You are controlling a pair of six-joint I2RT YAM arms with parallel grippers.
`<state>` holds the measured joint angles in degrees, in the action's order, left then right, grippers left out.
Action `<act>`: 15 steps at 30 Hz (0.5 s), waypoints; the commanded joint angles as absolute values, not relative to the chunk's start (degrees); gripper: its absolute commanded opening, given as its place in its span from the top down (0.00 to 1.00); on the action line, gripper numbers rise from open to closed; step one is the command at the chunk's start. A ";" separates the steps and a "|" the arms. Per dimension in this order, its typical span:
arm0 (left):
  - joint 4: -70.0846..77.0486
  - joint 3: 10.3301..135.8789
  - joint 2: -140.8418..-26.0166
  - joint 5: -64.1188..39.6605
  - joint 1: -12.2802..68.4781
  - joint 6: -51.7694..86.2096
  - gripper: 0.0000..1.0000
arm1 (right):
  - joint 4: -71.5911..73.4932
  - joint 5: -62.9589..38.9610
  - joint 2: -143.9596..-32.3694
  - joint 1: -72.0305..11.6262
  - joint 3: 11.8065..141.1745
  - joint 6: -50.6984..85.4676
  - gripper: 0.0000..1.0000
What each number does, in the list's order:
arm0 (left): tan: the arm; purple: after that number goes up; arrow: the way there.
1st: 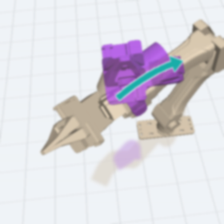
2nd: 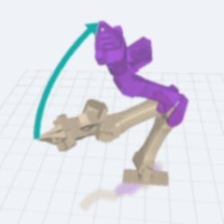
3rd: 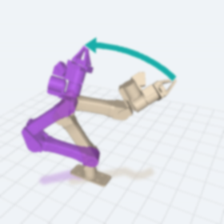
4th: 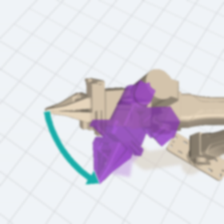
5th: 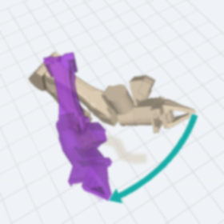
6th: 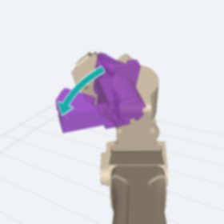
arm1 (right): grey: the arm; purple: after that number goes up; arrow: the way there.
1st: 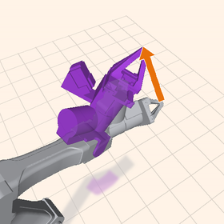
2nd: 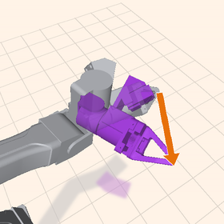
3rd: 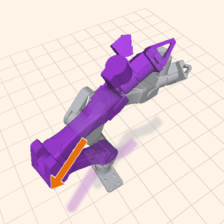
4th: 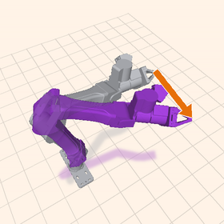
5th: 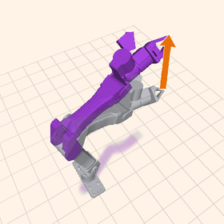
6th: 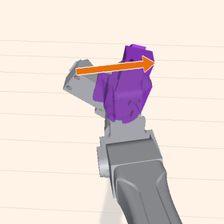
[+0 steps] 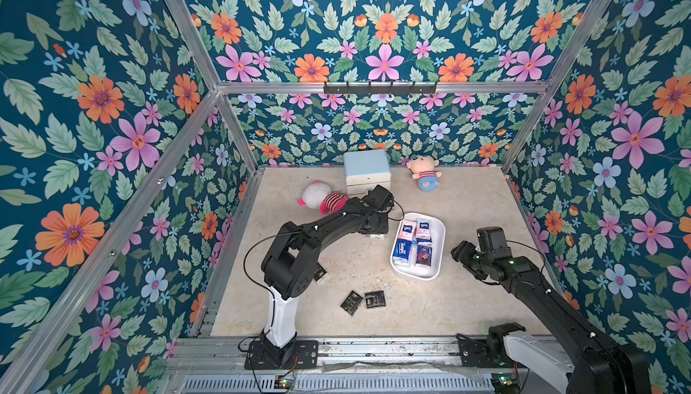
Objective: Put the pocket tissues into the storage box
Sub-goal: Pick up the pocket tissues from the center of the board, then place the pocket tissues in the storage box.
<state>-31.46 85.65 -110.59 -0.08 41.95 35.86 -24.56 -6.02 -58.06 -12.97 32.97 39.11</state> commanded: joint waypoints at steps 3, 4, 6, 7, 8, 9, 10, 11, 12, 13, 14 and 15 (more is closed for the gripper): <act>-32.26 84.38 -105.11 1.26 44.46 40.14 0.49 | -23.76 -7.66 -59.53 -13.07 33.40 36.20 0.31; -32.10 84.33 -104.33 1.60 45.54 40.95 0.49 | -23.59 -8.10 -59.80 -13.01 33.55 35.66 0.31; -31.77 84.67 -103.42 2.80 48.10 42.43 0.49 | -23.55 -8.87 -60.59 -13.01 33.96 34.47 0.31; -31.60 85.06 -103.25 3.59 49.66 43.15 0.50 | -23.72 -9.12 -60.99 -13.01 34.31 33.92 0.31; -31.35 85.65 -103.32 4.20 51.19 43.90 0.49 | -23.95 -9.22 -61.33 -13.01 34.67 33.27 0.31; -31.08 86.22 -103.51 4.67 52.57 44.44 0.49 | -24.06 -9.39 -61.52 -13.01 35.01 32.82 0.31; -30.68 86.80 -103.97 5.08 54.09 45.26 0.50 | -24.26 -9.49 -61.73 -12.94 35.31 32.25 0.31; -29.95 87.35 -104.58 5.10 55.54 45.88 0.50 | -24.42 -9.49 -61.86 -12.93 35.65 31.68 0.31; -29.34 87.85 -105.26 5.12 56.77 46.04 0.50 | -24.59 -9.43 -62.04 -12.92 35.92 31.29 0.31; -28.85 88.61 -106.28 5.05 57.94 46.27 0.50 | -24.82 -9.53 -62.21 -12.84 36.19 30.76 0.31; -28.91 89.53 -107.54 5.05 58.93 46.33 0.50 | -25.10 -9.50 -62.42 -12.68 36.52 30.30 0.31; -28.91 90.40 -108.48 4.94 59.73 46.45 0.50 | -25.30 -9.54 -62.61 -12.51 36.65 29.91 0.31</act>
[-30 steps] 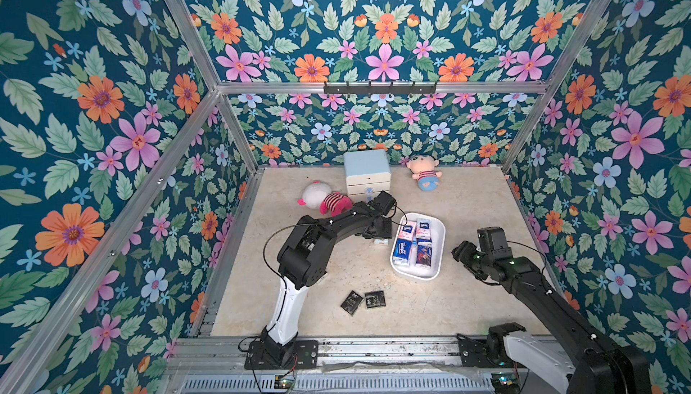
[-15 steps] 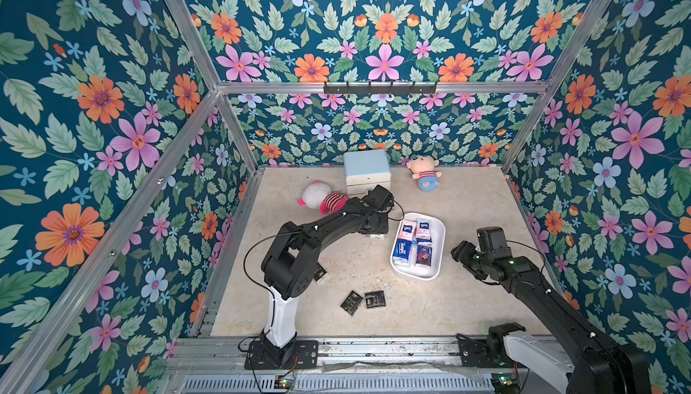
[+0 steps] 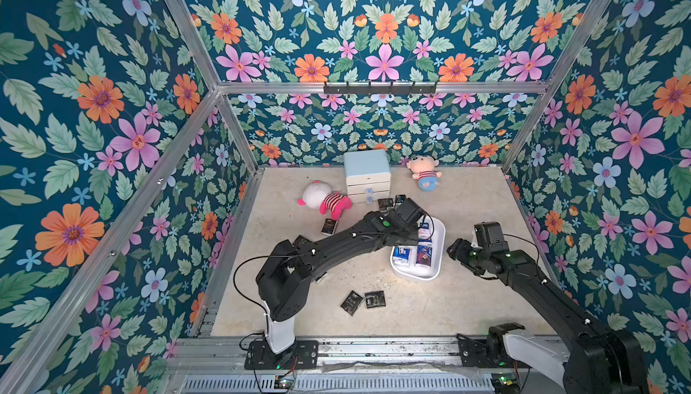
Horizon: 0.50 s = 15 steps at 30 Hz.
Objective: Put the pocket tissues into the storage box
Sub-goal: Place the pocket tissues in the storage box.
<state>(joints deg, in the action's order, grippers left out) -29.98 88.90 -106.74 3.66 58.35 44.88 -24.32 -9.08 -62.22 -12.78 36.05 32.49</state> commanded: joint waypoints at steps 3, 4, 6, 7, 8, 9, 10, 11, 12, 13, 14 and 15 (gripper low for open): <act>-29.26 93.20 -112.07 4.05 61.68 46.38 0.50 | -25.34 -9.97 -63.01 -11.74 36.66 29.02 0.31; -29.52 94.05 -113.21 4.04 62.18 46.11 0.49 | -25.04 -10.16 -63.15 -11.53 36.49 28.84 0.31; -30.55 95.73 -115.36 3.57 62.58 45.54 0.49 | -24.45 -10.40 -63.27 -11.51 36.06 28.81 0.31; -30.75 96.27 -116.33 3.26 62.80 45.11 0.49 | -24.25 -10.71 -63.28 -11.45 35.83 29.01 0.31; -30.91 96.70 -117.22 3.04 62.82 44.77 0.49 | -23.92 -11.02 -63.15 -11.43 35.54 29.32 0.31; -30.94 96.94 -117.79 2.86 62.81 44.36 0.48 | -23.60 -11.22 -62.88 -11.43 35.20 29.64 0.31; -31.20 97.18 -118.62 2.86 62.84 44.08 0.48 | -23.26 -11.41 -62.48 -11.43 34.85 29.90 0.31; -31.82 97.52 -119.29 3.19 62.78 43.89 0.48 | -23.14 -11.52 -62.03 -11.43 34.48 30.01 0.31; -32.27 97.69 -119.77 3.33 62.82 43.69 0.48 | -23.19 -11.37 -61.59 -11.43 34.29 30.08 0.31; -32.79 97.82 -120.34 3.50 62.81 43.47 0.48 | -23.29 -11.15 -61.08 -11.43 34.17 30.06 0.31; -33.08 97.87 -120.67 3.60 62.81 43.25 0.47 | -23.55 -11.07 -60.57 -11.43 34.11 29.90 0.31; -33.29 97.82 -120.91 3.73 62.77 43.01 0.46 | -23.64 -11.33 -60.31 -11.47 34.10 29.82 0.31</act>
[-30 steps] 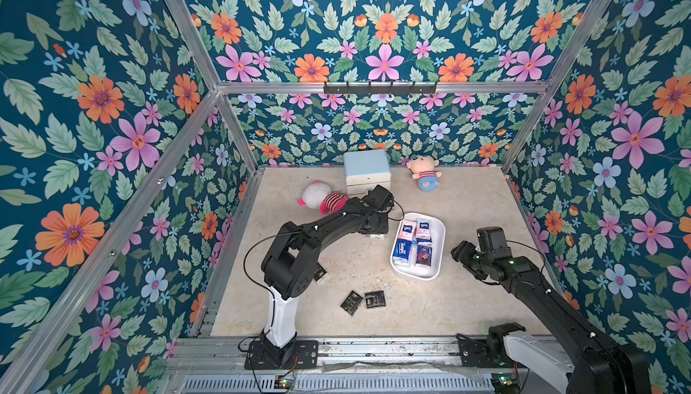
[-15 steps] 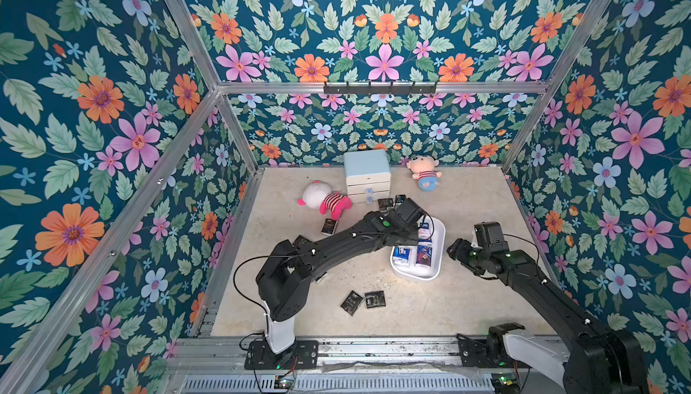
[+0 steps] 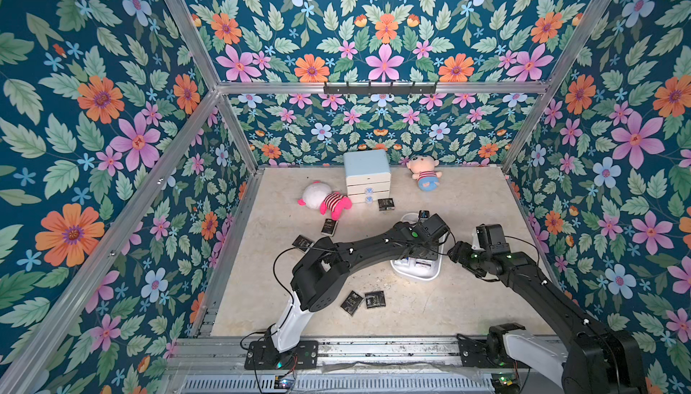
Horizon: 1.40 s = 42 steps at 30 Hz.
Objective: Put the pocket tissues into the storage box
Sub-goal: Place the pocket tissues in the storage box, then pick up the pocket tissues from the center of the board.
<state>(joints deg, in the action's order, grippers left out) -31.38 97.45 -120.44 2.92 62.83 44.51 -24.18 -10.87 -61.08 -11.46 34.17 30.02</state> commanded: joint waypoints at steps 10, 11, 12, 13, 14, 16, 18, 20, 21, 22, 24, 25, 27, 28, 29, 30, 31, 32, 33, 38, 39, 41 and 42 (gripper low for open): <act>-33.93 99.34 -120.05 5.92 62.43 42.28 0.22 | -22.21 -14.94 -61.80 -11.43 36.19 30.27 0.35; -33.93 99.20 -119.23 6.14 62.25 42.56 0.21 | -22.44 -14.63 -62.46 -11.43 37.10 30.22 0.35; -33.93 98.98 -118.29 6.32 61.95 42.85 0.20 | -22.57 -14.30 -63.01 -11.43 38.06 30.07 0.35; -33.64 98.44 -117.00 6.33 61.50 43.18 0.19 | -22.80 -14.04 -63.56 -11.43 39.20 29.84 0.35; -33.05 97.54 -115.39 6.54 61.07 43.38 0.19 | -22.90 -13.91 -64.32 -11.43 40.43 29.81 0.35; -31.65 95.30 -111.92 7.32 59.99 43.67 0.18 | -22.46 -14.21 -65.56 -11.43 42.64 30.12 0.35; -30.57 92.59 -108.27 8.15 58.52 43.92 0.17 | -21.46 -15.26 -67.11 -11.51 44.83 30.94 0.35; -29.44 88.78 -104.41 8.30 56.10 44.27 0.17 | -19.73 -16.45 -69.02 -11.60 47.07 32.67 0.37; -28.85 86.92 -102.91 8.07 54.69 44.45 0.17 | -18.73 -16.93 -69.92 -11.83 47.92 33.46 0.38; -28.14 84.43 -101.26 7.32 52.95 44.72 0.17 | -17.84 -17.26 -71.03 -12.39 48.96 34.38 0.38; -26.85 79.67 -98.32 5.85 49.01 45.37 0.17 | -15.96 -17.17 -73.45 -14.07 51.12 35.62 0.39; -26.04 77.18 -96.79 5.24 47.05 45.55 0.17 | -15.27 -16.70 -75.01 -15.21 52.59 36.00 0.39; -24.91 72.90 -94.14 4.62 43.71 45.29 0.17 | -14.57 -15.70 -78.43 -17.53 55.61 36.21 0.40; -24.71 71.10 -92.98 4.50 42.09 44.84 0.17 | -14.27 -15.24 -80.45 -18.66 57.31 36.11 0.40; -24.46 69.51 -91.97 4.29 40.49 44.34 0.16 | -13.86 -15.06 -82.50 -19.56 58.94 36.17 0.40; -24.30 68.23 -91.19 3.95 39.09 43.81 0.16 | -13.61 -14.87 -84.27 -20.22 60.34 36.12 0.40; -23.97 66.92 -90.38 3.34 37.43 43.29 0.16 | -13.32 -14.58 -86.41 -21.00 62.00 35.82 0.40; -23.51 65.57 -89.65 2.75 35.84 42.71 0.16 | -13.34 -13.86 -88.61 -21.86 63.86 35.14 0.40; -23.11 64.38 -89.06 2.13 34.51 42.35 0.16 | -13.58 -13.20 -90.52 -22.62 65.71 34.13 0.40; -19.75 58.01 -85.87 -2.88 27.10 41.19 0.16 | -18.35 -9.71 -103.52 -25.35 78.42 26.71 0.31; -19.32 57.12 -85.34 -3.51 25.93 41.13 0.16 | -19.29 -9.54 -105.71 -25.63 80.80 25.94 0.31; -18.99 55.29 -84.12 -4.61 23.83 40.74 0.16 | -21.04 -10.06 -110.72 -25.83 86.13 25.44 0.31; -19.11 54.71 -83.50 -4.91 23.08 40.47 0.16 | -21.29 -10.35 -112.63 -25.77 88.16 25.76 0.31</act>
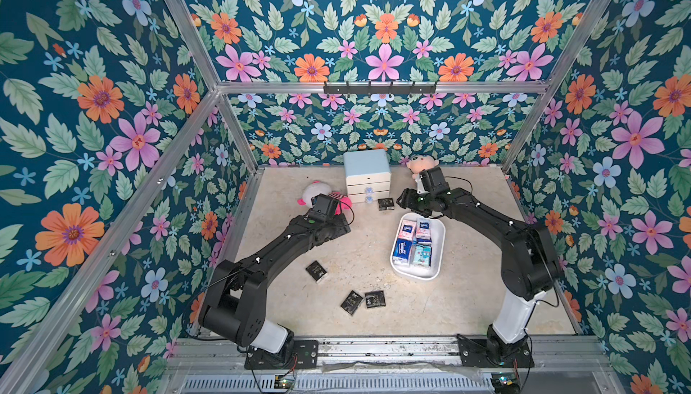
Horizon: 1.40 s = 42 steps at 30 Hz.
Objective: Put the pocket tissues into the storage box
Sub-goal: Pick up the pocket tissues from the center of the board.
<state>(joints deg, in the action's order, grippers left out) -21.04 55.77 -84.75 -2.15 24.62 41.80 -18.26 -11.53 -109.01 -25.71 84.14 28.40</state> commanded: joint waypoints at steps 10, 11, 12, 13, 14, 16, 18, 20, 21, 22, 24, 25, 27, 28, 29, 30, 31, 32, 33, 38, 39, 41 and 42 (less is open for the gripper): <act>-20.42 50.10 -78.09 -6.46 19.39 39.19 0.16 | -18.79 -12.21 -128.55 -25.67 102.81 28.48 0.45; -20.39 49.57 -77.34 -6.46 19.21 39.29 0.16 | -18.77 -12.78 -129.73 -25.73 104.14 28.47 0.45; -20.52 49.25 -76.93 -6.58 19.03 39.37 0.16 | -19.16 -12.80 -130.72 -25.69 105.41 28.48 0.45; -20.77 49.01 -76.42 -6.76 18.83 39.37 0.16 | -19.90 -12.38 -131.77 -25.70 106.86 28.43 0.45; -21.06 48.79 -76.01 -6.90 18.62 39.37 0.16 | -20.52 -11.80 -132.64 -25.67 107.99 28.32 0.45; -21.60 48.62 -75.31 -7.03 18.34 39.20 0.16 | -20.83 -11.15 -133.75 -25.67 109.15 27.96 0.45; -21.88 48.30 -74.67 -7.03 18.28 39.20 0.16 | -22.18 -10.66 -135.02 -25.74 110.41 27.61 0.45; -21.98 47.82 -73.86 -7.20 18.19 39.36 0.16 | -23.41 -10.39 -135.87 -25.67 110.88 27.60 0.46; -22.06 47.58 -73.51 -7.21 18.09 39.44 0.16 | -23.38 -10.49 -135.97 -25.70 110.52 27.60 0.46; -22.06 47.34 -73.18 -7.32 17.99 39.46 0.16 | -23.22 -10.57 -135.97 -25.72 109.87 27.60 0.45; -22.05 47.03 -72.70 -7.54 18.02 39.55 0.16 | -23.30 -10.81 -135.97 -25.75 108.87 27.73 0.45; -22.07 46.98 -72.55 -7.71 17.89 39.55 0.16 | -23.25 -11.05 -135.97 -25.76 108.30 27.82 0.43; -22.06 46.99 -72.38 -8.07 17.93 39.55 0.16 | -22.99 -11.66 -135.97 -25.84 107.28 27.92 0.40; -22.15 47.01 -72.34 -8.25 17.84 39.55 0.16 | -22.85 -11.85 -135.97 -25.94 106.88 27.99 0.39; -22.15 47.11 -72.33 -8.30 17.77 39.55 0.16 | -22.74 -12.20 -135.91 -26.03 106.50 28.11 0.39; -22.24 47.20 -72.33 -8.42 17.78 39.46 0.16 | -22.56 -12.40 -135.82 -26.18 106.15 28.19 0.39; -22.23 47.29 -72.33 -8.52 17.79 39.46 0.16 | -22.27 -12.49 -135.71 -26.40 105.74 28.20 0.39; -22.24 47.54 -72.42 -8.61 17.82 39.46 0.16 | -22.15 -12.28 -135.70 -26.58 105.49 28.21 0.41; -22.24 47.62 -72.50 -8.67 17.73 39.46 0.16 | -22.14 -12.19 -135.77 -26.65 105.38 28.26 0.44; -22.75 48.16 -72.61 -9.32 17.75 39.54 0.16 | -22.46 -12.69 -136.37 -26.72 105.32 29.09 0.75; -22.84 48.17 -72.42 -9.40 17.74 39.55 0.16 | -22.31 -12.74 -136.04 -26.72 105.06 29.16 0.79; -22.85 47.84 -72.01 -9.40 17.73 39.73 0.16 | -21.66 -12.71 -134.89 -26.77 103.90 29.27 0.86; -22.92 47.66 -71.84 -9.38 17.75 39.77 0.16 | -21.34 -12.72 -134.09 -26.77 103.23 29.32 0.88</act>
